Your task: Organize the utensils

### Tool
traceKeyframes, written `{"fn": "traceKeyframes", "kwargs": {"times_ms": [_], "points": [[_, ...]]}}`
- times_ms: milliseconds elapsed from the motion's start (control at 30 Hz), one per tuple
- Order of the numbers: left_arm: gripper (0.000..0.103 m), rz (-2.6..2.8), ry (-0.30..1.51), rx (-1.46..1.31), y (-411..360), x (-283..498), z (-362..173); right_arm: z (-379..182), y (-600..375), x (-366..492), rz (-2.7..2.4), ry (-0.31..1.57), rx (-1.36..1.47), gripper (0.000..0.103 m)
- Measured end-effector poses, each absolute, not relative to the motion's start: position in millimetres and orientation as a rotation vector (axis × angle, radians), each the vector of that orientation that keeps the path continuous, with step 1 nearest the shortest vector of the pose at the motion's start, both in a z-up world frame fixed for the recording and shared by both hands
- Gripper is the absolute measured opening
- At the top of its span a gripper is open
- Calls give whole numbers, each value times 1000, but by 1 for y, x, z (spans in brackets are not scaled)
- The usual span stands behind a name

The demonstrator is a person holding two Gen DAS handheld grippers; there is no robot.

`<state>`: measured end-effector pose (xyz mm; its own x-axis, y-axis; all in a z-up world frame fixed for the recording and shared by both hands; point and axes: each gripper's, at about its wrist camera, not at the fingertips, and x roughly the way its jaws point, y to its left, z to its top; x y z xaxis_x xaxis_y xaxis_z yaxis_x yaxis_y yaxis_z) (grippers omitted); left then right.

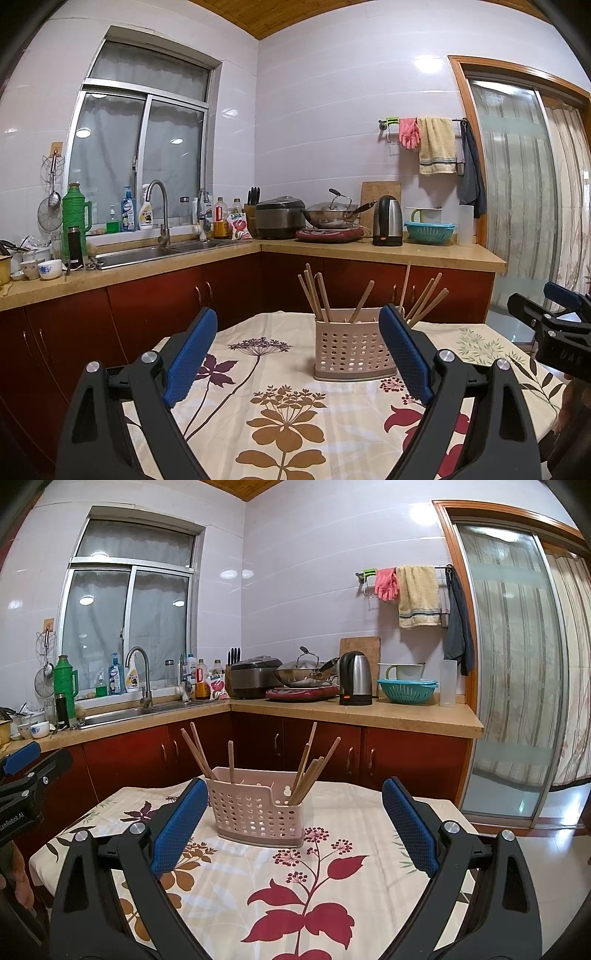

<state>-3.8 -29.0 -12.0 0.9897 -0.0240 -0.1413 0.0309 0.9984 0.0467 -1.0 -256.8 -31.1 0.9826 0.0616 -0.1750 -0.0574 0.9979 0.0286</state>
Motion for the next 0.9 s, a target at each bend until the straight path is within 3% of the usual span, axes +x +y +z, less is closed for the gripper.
{"fn": "traceKeyframes", "kwargs": {"times_ms": [433, 900], "points": [[96, -11, 140, 24, -36, 0, -15, -35, -255, 0, 60, 181, 20, 93], [96, 34, 261, 28, -24, 39, -38, -52, -268, 17, 44, 228, 21, 93]]}}
